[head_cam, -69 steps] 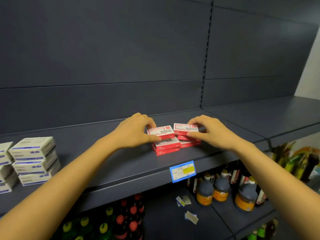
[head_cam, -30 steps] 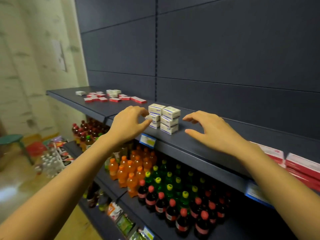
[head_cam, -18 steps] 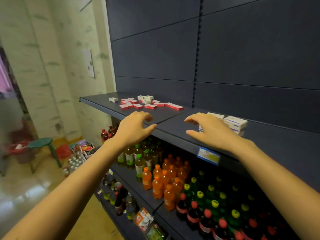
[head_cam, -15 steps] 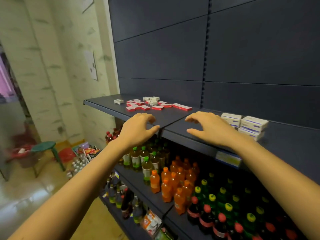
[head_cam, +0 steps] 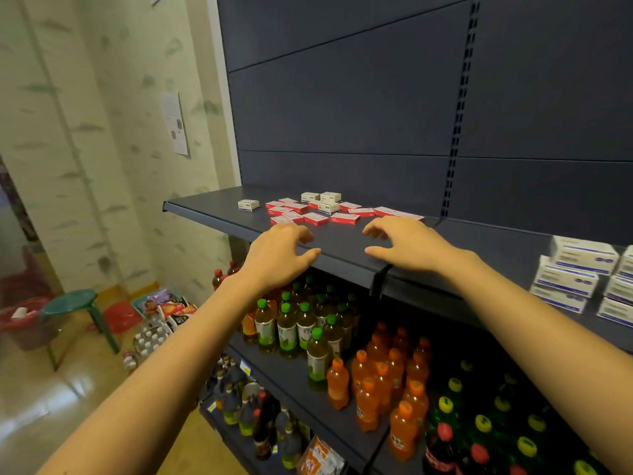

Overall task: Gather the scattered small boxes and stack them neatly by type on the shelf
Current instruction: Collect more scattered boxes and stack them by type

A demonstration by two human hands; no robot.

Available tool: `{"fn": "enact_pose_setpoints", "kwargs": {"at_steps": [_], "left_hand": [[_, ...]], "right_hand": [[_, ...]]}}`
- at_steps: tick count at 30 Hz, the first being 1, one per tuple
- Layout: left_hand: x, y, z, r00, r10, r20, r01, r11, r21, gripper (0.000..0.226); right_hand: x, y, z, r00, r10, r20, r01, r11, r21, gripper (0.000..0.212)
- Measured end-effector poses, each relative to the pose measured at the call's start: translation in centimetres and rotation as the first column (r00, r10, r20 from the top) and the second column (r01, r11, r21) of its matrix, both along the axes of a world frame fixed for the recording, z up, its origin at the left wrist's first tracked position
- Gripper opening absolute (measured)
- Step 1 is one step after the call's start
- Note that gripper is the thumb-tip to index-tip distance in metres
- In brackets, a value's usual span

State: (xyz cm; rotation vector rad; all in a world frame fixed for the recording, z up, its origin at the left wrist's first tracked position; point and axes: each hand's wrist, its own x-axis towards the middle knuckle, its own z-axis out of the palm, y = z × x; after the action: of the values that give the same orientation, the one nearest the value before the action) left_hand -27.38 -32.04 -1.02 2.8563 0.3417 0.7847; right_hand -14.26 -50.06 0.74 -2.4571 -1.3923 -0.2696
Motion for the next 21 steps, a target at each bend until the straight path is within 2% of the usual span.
{"fn": "enact_pose_setpoints", "kwargs": {"at_steps": [9,14,21], "left_hand": [[7.2,9.5,0.3,0.999,-0.01,-0.051,0.011,1.0,0.018,0.037],[11.5,13.7,0.5,0.996,-0.036,-0.082,0.038,0.999,0.029,0.036],[15.9,18.0,-0.1,0.987,-0.109,-0.114,0.109,0.994,-0.004,0.036]], "right_hand": [[9.1,9.6,0.2,0.99,-0.14,-0.006,0.14,0.989,-0.041,0.044],[14.0,13.6,-0.5,0.969,-0.248,-0.004,0.242,0.95,-0.196,0.049],[18.1,16.8,-1.3,0.957,-0.289,-0.034,0.264,0.911,-0.317,0.044]]}}
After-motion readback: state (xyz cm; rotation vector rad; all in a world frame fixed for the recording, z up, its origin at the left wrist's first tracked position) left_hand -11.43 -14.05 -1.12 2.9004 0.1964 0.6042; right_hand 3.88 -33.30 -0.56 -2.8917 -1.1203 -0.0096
